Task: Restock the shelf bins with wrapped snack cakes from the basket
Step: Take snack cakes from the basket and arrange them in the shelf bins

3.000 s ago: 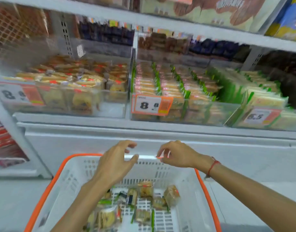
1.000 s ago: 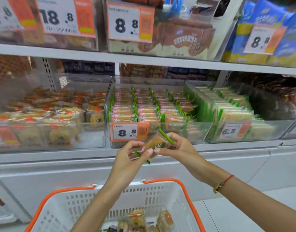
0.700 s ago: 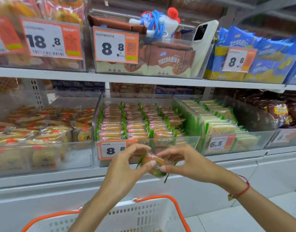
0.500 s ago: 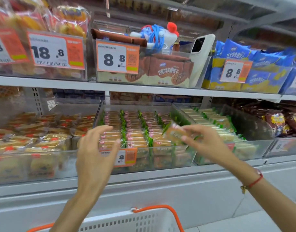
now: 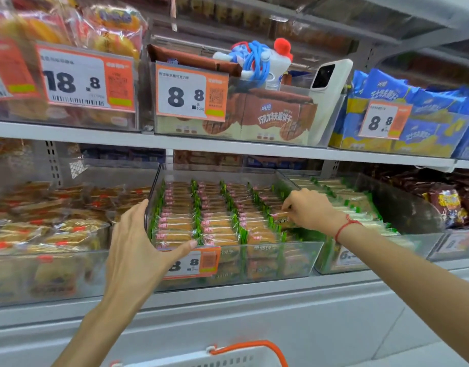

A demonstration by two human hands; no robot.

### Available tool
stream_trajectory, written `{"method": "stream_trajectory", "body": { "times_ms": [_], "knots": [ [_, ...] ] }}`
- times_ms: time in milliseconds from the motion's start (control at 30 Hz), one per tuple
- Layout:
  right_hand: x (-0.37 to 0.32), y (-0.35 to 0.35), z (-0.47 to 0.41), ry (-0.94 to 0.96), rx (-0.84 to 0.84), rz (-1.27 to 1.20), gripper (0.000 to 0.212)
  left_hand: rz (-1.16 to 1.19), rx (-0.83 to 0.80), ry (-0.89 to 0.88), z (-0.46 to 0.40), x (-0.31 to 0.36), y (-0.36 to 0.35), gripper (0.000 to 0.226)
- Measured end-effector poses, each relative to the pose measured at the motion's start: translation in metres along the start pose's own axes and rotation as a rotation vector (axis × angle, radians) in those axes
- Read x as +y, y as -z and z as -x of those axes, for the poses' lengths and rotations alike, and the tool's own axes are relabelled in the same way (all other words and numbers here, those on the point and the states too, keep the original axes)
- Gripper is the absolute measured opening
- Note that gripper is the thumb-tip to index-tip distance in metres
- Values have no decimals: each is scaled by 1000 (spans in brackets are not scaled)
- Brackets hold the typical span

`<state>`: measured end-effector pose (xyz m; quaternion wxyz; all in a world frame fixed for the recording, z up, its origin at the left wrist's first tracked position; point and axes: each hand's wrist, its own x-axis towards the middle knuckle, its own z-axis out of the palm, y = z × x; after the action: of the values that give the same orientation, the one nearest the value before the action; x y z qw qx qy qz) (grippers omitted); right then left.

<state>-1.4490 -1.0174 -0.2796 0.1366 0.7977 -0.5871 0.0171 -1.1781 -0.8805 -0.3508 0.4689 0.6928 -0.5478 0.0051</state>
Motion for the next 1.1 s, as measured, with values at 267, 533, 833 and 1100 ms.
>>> {"method": "stream_trajectory", "body": {
  "times_ms": [267,533,833,1100],
  "knots": [
    [0,-28,-8,35,162,-67,32,-30,-36,48,-6,-4,-3,120],
    [-2,-28,-21,83,136,-55,31,-27,-30,41,-5,-6,-5,118],
    [7,-23,-10,132,-47,-98,52,-6,-49,62,-3,-3,-4,117],
    [5,7,34,112,7,-235,43,62,6,-20,9,4,5,105]
  ]
}}
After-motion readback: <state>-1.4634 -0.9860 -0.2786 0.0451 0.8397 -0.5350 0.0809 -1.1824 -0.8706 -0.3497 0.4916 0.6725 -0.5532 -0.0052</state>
